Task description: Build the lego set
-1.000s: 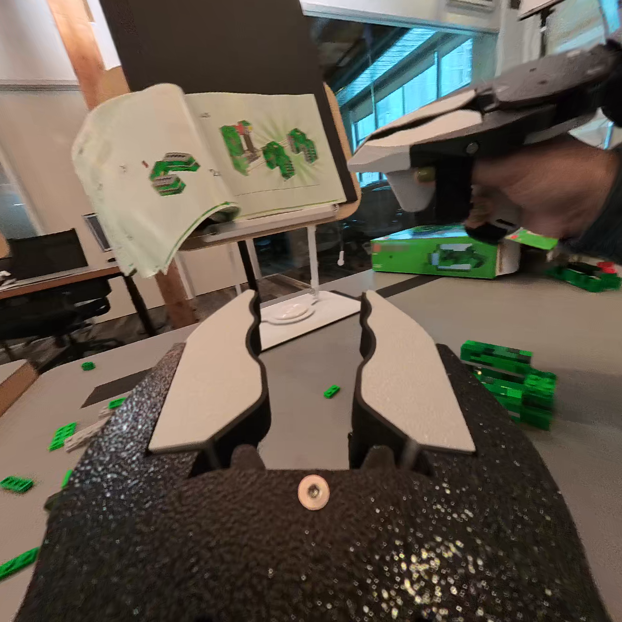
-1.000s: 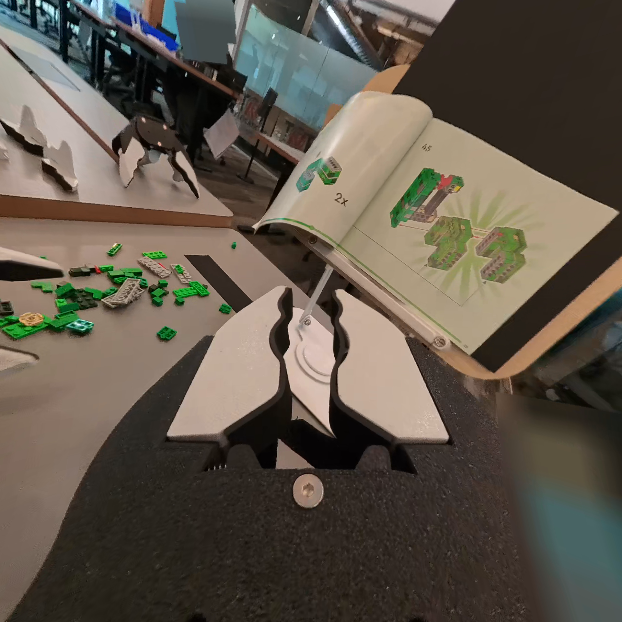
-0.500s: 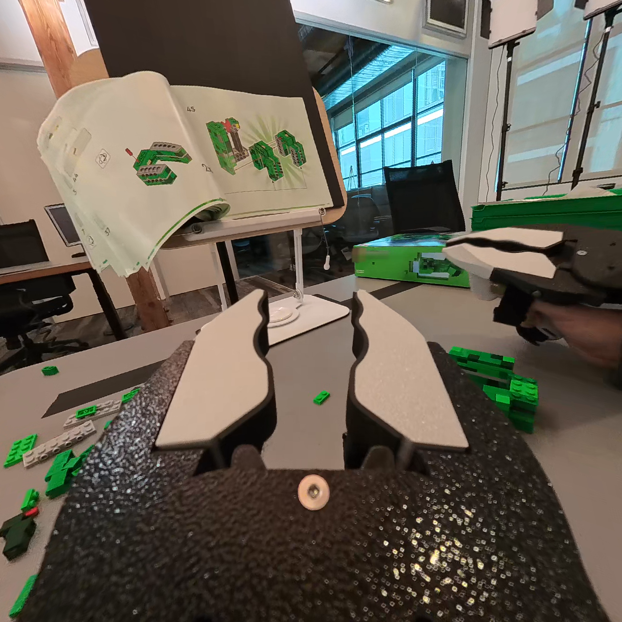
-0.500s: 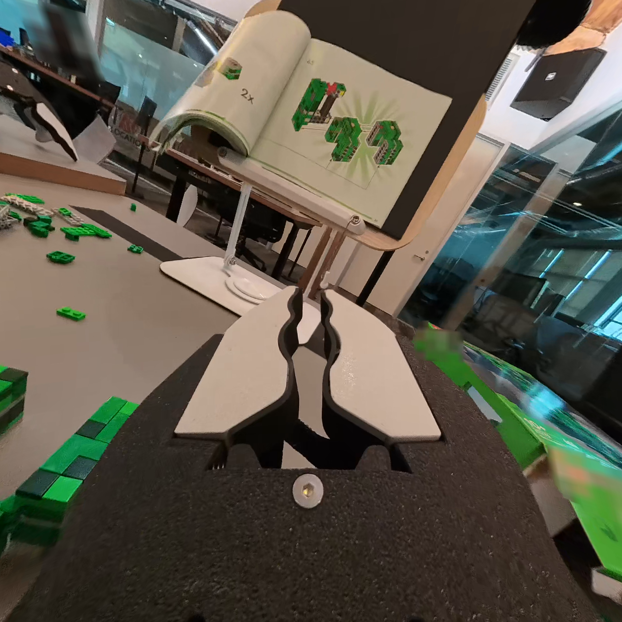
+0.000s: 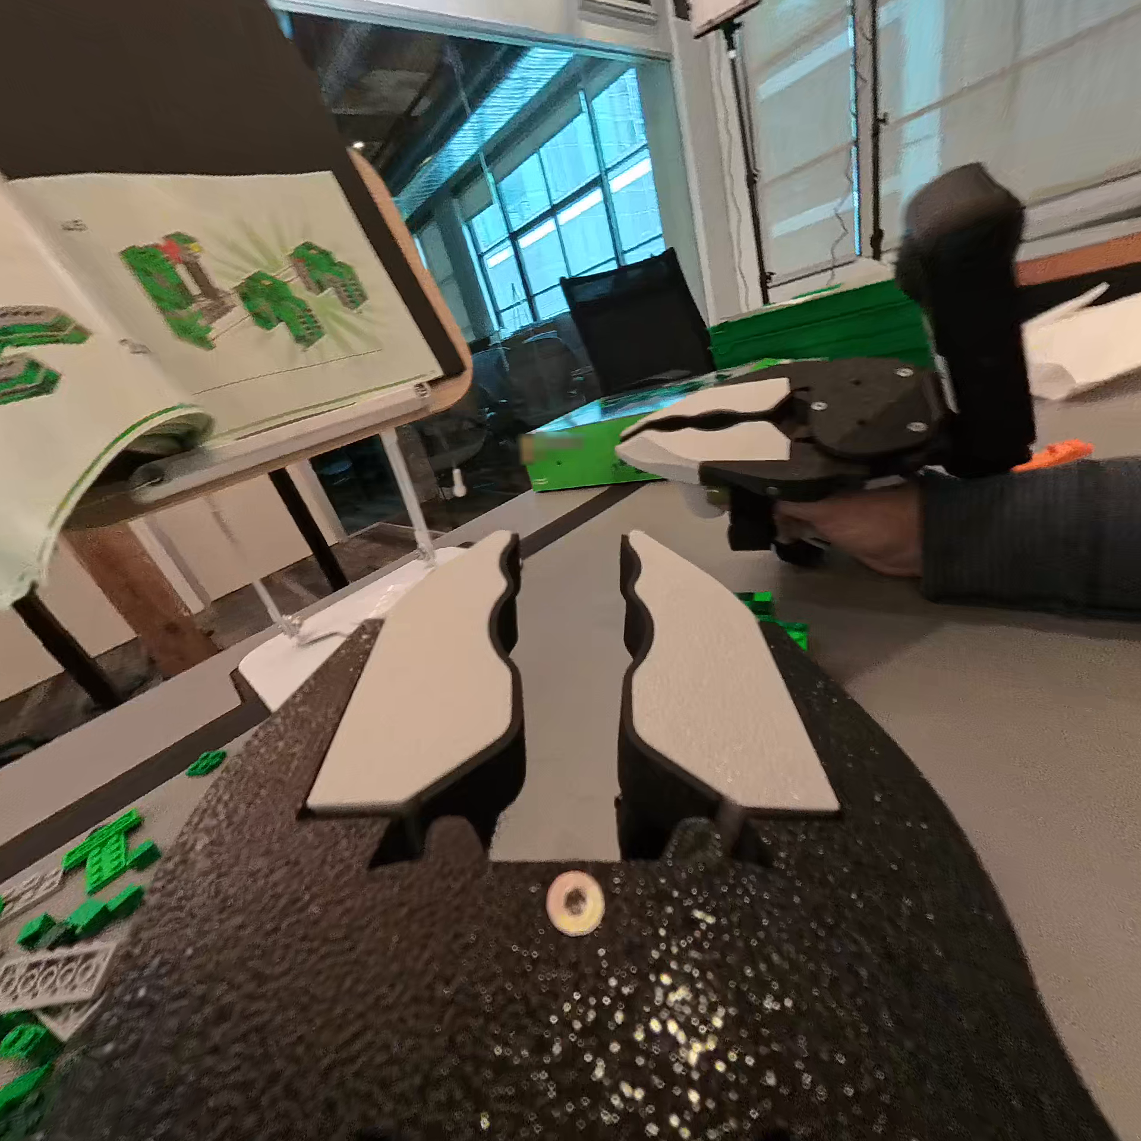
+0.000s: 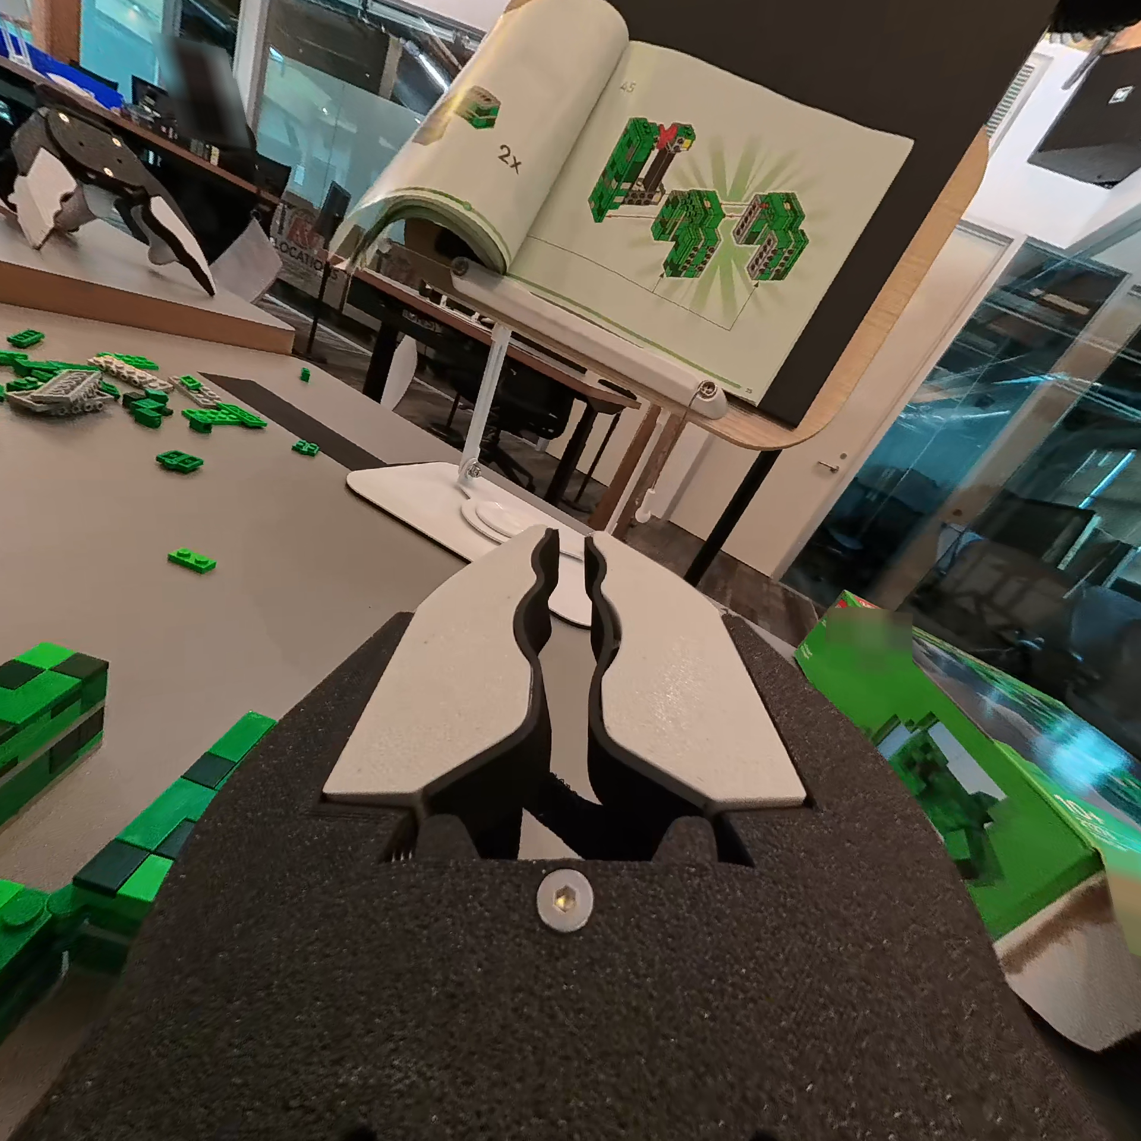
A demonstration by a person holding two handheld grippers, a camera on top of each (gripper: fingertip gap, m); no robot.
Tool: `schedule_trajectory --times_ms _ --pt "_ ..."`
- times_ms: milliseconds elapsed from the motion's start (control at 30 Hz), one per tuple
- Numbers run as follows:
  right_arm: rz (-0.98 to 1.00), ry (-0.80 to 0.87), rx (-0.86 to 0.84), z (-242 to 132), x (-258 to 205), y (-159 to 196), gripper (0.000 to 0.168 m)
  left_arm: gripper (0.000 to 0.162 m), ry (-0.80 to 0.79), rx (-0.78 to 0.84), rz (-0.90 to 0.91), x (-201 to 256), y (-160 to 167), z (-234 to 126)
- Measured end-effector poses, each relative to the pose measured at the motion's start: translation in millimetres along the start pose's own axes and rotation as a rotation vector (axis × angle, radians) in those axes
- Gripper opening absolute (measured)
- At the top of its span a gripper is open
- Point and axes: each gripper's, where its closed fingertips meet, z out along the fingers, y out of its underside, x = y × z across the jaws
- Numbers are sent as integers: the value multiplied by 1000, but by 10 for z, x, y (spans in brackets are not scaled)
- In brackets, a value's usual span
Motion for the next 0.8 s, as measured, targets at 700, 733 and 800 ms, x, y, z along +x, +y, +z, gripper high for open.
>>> schedule_trajectory --times_ms 700,733,800 --pt "-21 -5 12 -411 -115 -158 13 27 -162 -14 -173 -463 104 -120" --pt "-31 -21 16 -449 -165 -178 13 27 -162 -11 -177 -471 101 -122" --pt "-45 -52 23 -492 -252 -207 13 27 -158 -8 -172 -468 97 -118"
